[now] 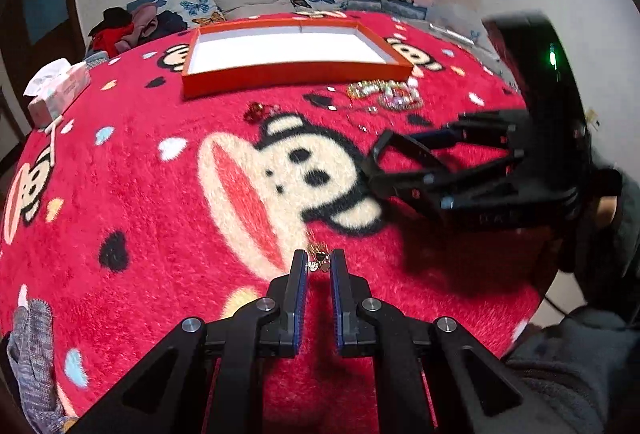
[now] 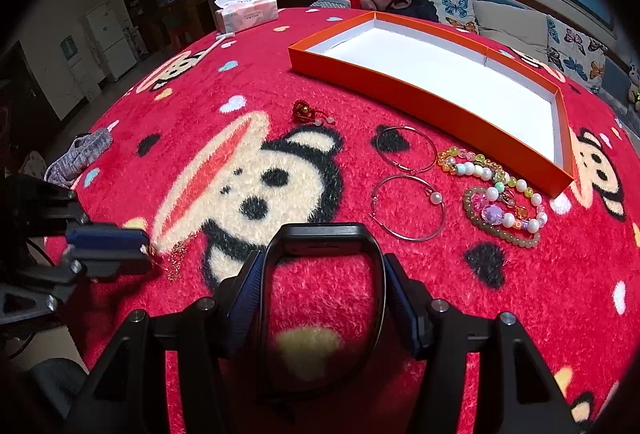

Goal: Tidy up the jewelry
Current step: 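Lower the left tool onto the gold chain pendant and close it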

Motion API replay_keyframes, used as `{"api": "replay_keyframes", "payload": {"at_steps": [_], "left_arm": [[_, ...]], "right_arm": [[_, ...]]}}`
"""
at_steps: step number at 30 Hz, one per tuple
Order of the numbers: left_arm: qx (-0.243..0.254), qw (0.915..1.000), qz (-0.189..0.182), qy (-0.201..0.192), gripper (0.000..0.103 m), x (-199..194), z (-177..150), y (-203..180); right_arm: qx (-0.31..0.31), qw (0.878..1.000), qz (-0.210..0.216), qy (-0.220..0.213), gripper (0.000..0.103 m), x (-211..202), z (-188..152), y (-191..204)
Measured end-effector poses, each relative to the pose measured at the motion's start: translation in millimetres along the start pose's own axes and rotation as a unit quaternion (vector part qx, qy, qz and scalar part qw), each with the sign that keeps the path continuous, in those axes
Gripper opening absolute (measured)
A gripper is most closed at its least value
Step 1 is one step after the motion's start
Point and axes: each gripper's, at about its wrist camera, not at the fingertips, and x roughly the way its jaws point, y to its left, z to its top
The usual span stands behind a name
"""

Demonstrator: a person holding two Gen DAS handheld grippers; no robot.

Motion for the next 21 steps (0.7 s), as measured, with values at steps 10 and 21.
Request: {"api": "replay_keyframes", "payload": {"at_steps": [10, 21], "left_arm": [[-0.014, 0.9992, 0.003, -0.037, 0.011, -23.5, 24.7, 7.8], [-0.014, 0.9950, 0.022, -0.097, 0.011, -57.0, 84.9, 26.3]], "right_arm": [[0.000, 1.000, -0.001, -0.002, 0.065, -1.8, -0.8, -1.4], [0.019, 0.999, 0.015, -0.021, 0.065, -18.3, 9.6, -12.4]]}}
